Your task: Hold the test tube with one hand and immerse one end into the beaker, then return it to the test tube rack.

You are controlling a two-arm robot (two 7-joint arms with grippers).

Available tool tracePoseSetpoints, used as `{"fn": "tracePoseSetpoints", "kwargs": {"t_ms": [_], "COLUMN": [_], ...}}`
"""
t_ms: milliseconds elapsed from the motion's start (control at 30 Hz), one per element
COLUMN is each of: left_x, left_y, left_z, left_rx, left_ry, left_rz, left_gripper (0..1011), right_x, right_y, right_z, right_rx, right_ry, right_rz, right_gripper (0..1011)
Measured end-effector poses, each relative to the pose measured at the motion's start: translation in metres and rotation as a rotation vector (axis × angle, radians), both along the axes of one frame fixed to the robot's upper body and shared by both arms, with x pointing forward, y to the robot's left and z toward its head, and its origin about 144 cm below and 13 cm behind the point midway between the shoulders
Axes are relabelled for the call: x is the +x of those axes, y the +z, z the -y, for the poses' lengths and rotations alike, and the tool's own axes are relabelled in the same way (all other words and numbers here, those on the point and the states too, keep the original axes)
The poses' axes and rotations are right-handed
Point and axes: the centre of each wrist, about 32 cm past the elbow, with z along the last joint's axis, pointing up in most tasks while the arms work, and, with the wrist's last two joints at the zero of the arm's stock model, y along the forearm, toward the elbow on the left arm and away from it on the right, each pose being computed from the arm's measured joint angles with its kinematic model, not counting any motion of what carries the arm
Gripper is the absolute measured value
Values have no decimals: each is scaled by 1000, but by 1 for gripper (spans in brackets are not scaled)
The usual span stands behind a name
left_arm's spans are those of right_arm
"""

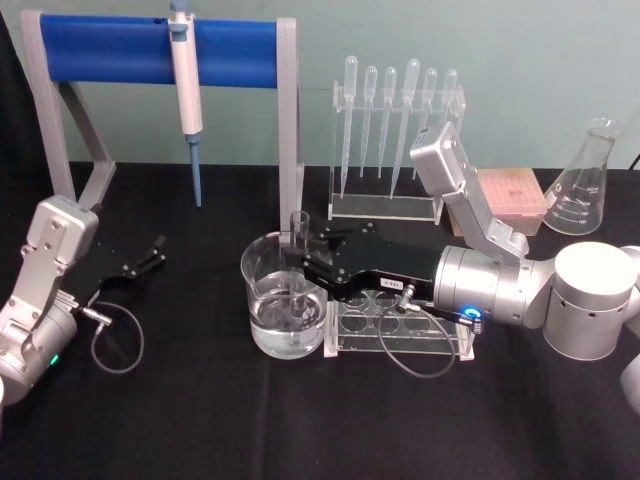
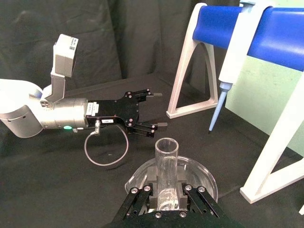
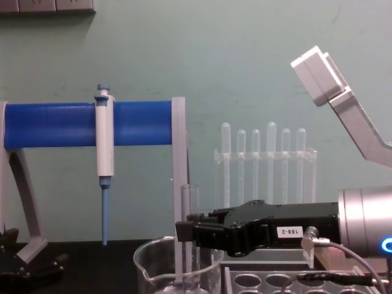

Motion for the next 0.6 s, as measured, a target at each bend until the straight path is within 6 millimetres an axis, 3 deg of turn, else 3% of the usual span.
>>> {"fn": "tracePoseSetpoints", "kwargs": {"t_ms": [600], "left_x": [0], "left_y": [0], "left_z": [0], "left_rx": [0], "left_ry": [0], "left_rz": [0], "left_gripper": [1000], "right_x": [0], "right_y": [0], "right_z": [0], "right_rx": [0], "right_ry": [0], "right_rz": [0], "right_gripper": [222]}}
